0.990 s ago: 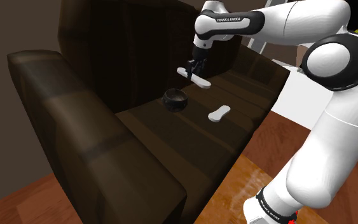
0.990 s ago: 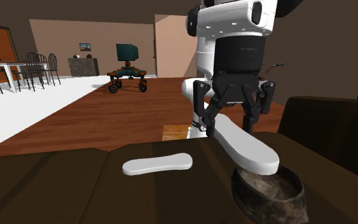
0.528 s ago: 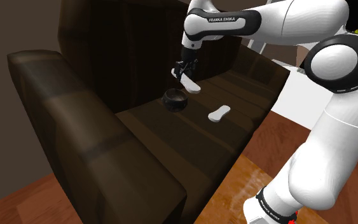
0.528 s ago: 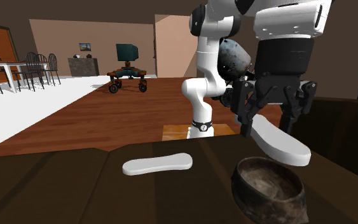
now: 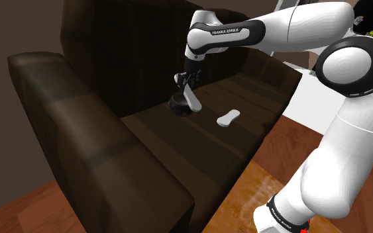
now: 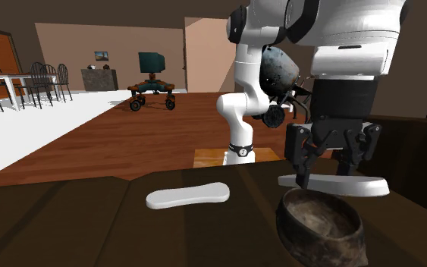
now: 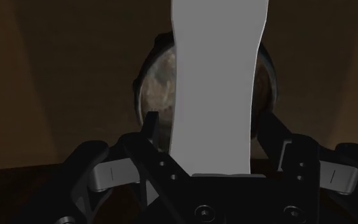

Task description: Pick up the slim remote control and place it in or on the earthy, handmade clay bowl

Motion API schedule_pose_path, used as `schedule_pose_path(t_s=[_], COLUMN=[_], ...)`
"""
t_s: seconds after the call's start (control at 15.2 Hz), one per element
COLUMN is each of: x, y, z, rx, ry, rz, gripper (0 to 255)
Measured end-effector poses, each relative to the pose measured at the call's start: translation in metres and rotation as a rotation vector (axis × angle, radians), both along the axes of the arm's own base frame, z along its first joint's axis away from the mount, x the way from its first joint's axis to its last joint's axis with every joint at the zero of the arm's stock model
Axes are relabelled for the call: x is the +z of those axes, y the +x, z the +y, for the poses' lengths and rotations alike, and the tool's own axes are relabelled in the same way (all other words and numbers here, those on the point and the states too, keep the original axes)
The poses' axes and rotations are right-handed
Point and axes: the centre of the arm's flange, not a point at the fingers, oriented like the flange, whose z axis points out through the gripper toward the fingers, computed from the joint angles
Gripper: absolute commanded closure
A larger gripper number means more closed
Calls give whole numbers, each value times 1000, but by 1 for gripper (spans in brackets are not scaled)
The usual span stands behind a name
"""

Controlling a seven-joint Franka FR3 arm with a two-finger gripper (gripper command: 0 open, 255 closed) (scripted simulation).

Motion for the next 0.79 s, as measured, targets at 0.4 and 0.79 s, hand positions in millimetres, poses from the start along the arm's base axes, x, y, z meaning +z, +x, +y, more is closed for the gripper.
schedule_pose_path(t_s=[0.4,0.79], x=[-27,-33], y=[1,0], z=[0,3], rx=[1,2], ry=[1,1], rz=[-5,-3], gripper=[255,255])
